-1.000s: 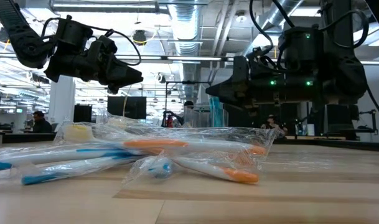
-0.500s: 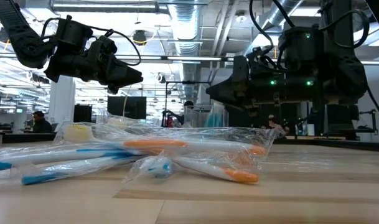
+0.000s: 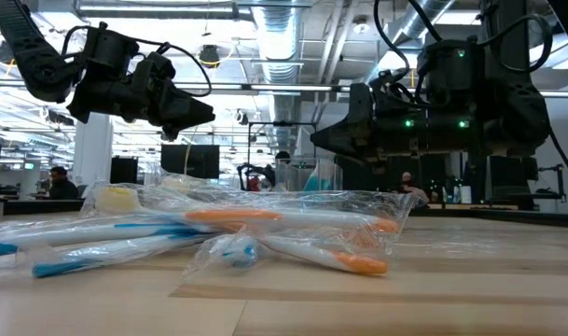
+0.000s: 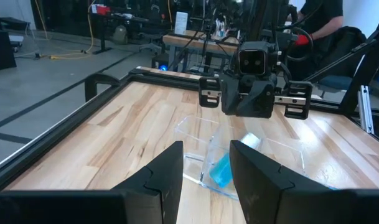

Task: Pick & Place toothbrushing station
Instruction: Put the mouthwash into the middle section of the transparent organizer

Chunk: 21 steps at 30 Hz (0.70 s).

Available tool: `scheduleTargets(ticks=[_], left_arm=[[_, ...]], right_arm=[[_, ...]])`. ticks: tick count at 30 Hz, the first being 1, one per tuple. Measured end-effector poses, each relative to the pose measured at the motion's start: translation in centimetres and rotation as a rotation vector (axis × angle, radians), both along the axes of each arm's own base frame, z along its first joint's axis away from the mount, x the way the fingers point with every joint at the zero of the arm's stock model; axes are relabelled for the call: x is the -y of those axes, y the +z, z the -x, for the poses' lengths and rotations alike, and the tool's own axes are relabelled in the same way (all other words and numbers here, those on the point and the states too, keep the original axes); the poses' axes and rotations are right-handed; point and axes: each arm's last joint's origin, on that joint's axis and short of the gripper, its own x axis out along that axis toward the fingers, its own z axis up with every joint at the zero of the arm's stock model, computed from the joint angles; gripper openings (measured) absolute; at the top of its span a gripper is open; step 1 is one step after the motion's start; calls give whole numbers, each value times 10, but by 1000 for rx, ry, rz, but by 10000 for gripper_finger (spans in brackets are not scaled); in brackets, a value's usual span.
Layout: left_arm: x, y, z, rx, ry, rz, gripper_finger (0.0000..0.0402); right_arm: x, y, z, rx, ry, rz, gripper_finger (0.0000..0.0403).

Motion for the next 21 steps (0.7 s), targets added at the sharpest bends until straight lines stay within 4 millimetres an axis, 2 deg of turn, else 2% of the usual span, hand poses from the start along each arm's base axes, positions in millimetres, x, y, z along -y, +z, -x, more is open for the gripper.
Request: scheduleTargets(ticks=[5, 10, 13, 15, 21], left_arm=[[-4, 14, -7, 43, -18, -4, 126], [-13, 50, -21, 150, -86, -7, 123], [-15, 74, -30, 210, -127, -23, 117], [-18, 88, -34, 233, -139, -22, 112], [-24, 115, -43, 243, -142, 36, 99]], right_arm=[[8, 30, -1, 104, 25, 35, 49], [16, 70, -3, 85, 18, 44, 29], [20, 102, -7, 45, 40, 45, 6], [22, 126, -7, 18, 45, 45, 5], [28, 193, 4, 6, 50, 32, 2]])
